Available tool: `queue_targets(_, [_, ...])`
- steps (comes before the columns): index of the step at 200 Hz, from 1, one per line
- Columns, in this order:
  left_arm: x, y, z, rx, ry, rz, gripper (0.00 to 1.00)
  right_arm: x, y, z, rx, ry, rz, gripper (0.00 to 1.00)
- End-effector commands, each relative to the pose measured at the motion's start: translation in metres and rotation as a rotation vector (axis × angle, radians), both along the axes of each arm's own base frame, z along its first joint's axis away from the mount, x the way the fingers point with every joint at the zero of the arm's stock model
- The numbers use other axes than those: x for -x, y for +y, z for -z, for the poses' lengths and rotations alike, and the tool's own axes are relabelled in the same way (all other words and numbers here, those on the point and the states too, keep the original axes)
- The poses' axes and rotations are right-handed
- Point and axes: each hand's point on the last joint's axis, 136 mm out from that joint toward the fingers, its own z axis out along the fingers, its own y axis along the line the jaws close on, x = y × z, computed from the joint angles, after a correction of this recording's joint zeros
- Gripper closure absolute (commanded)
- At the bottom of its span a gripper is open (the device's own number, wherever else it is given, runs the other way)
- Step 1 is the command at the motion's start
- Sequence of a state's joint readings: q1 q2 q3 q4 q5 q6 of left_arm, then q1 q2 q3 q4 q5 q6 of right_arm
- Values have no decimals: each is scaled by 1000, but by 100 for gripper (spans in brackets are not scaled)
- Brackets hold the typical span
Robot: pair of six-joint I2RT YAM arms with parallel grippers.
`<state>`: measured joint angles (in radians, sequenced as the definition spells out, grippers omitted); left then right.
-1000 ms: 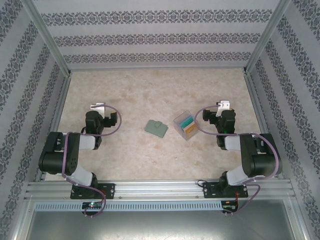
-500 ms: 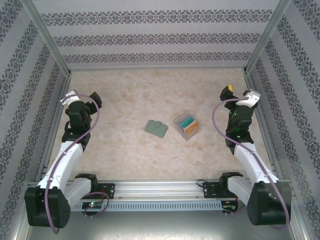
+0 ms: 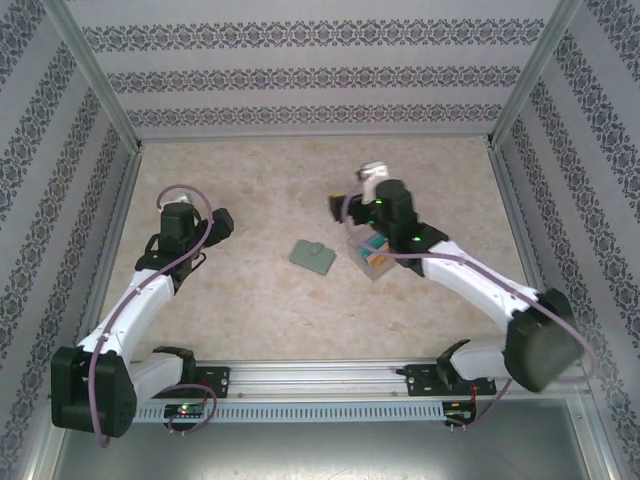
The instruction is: Put the credit cards into the card holder
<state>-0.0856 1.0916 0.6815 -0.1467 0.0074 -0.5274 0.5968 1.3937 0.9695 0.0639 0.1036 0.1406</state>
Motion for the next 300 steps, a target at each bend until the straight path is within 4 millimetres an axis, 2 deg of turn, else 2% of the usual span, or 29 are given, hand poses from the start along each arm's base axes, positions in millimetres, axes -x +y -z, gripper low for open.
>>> queue_targets(1, [-8,-8,-12,-2,-34,38,0,22,29,52,184,192,-199,6])
queue_targets(11, [-9,-8,-8,-5,-24,36,0,28,39,70,250,240,-266,9])
queue_targets(33, [-12,-8,-1,-6,18,31,0,27,42,99,361,334,-319,13])
queue_targets(55, [-17,-20,1,15,0,83,0,26,51,116,396,399,-357,20])
queue_targets(75, [-17,-22,-1,11,8,89,0,27,61,128,411,491,-363,20])
queue_targets(96, [-16,-25,-2,13,7,107,0,30,63,149,452,609,-359,22])
queue_targets(122, [-14,-22,1,1,16,92,0,26,62,169,447,668,-331,24])
queue_targets(132, [-14,-22,-2,9,3,89,0,25,64,171,410,715,-324,27])
queue_targets(169, [-14,-22,-9,21,-33,84,0,36,76,180,288,838,-319,27])
queue_targets(215, [-5,-20,7,21,17,66,0,37,63,198,383,860,-264,33])
queue_targets(252, [-2,-19,7,27,16,66,0,37,59,203,438,848,-230,34])
queue_targets(300, [0,-24,6,51,18,80,0,29,66,197,392,836,-233,34])
